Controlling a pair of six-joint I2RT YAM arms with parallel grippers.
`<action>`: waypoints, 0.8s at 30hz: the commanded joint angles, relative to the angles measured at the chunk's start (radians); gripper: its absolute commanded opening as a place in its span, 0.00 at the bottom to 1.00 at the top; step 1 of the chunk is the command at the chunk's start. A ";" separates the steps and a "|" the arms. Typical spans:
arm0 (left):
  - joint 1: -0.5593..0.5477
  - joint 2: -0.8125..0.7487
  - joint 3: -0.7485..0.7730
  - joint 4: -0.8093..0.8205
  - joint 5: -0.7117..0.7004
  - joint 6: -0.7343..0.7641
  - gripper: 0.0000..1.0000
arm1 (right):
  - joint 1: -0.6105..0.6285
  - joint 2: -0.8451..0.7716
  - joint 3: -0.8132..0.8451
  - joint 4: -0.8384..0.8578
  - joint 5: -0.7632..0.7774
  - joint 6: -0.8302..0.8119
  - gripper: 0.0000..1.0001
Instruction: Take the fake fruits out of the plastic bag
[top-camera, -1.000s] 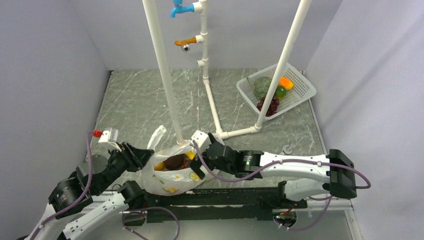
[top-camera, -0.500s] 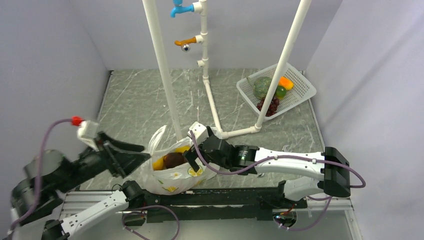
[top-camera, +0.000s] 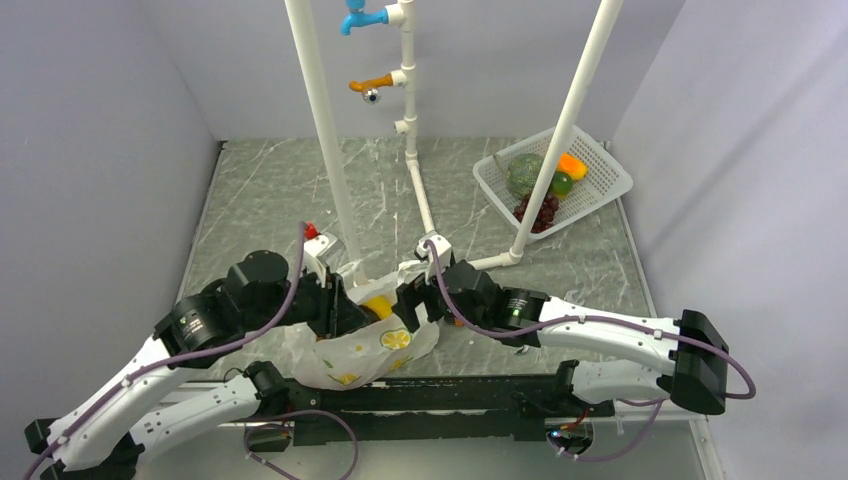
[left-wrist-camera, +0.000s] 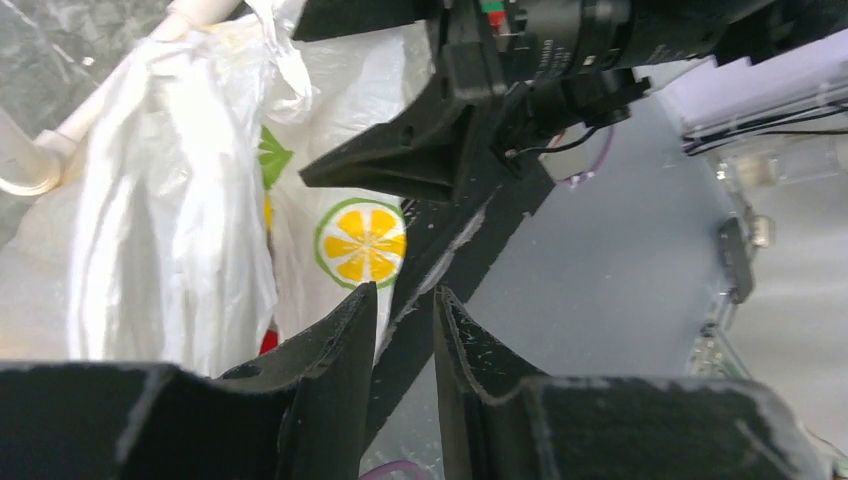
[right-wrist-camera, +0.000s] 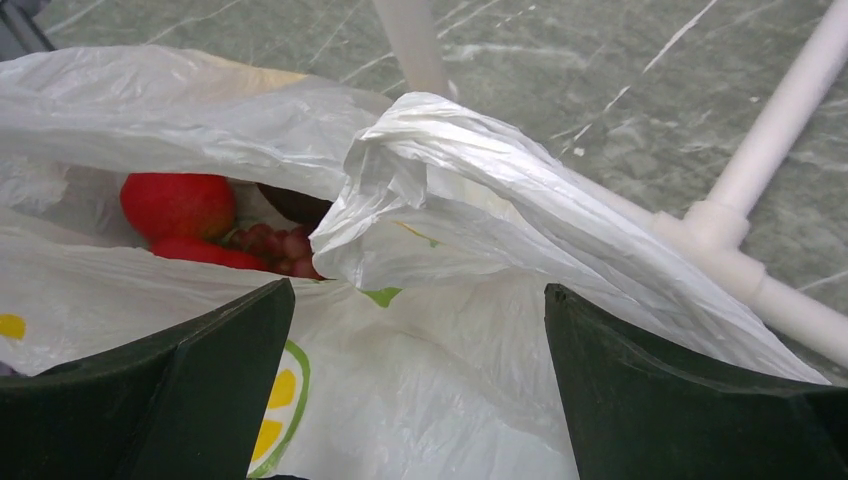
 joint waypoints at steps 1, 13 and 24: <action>-0.018 0.050 0.006 -0.063 -0.115 0.068 0.32 | -0.009 -0.011 -0.011 0.077 -0.075 0.043 0.98; -0.042 0.160 -0.125 -0.197 -0.543 -0.034 0.36 | 0.004 -0.011 -0.064 -0.053 -0.198 0.063 0.60; 0.042 0.092 -0.256 -0.049 -0.625 -0.113 0.58 | 0.024 -0.132 -0.221 -0.134 -0.200 0.226 0.49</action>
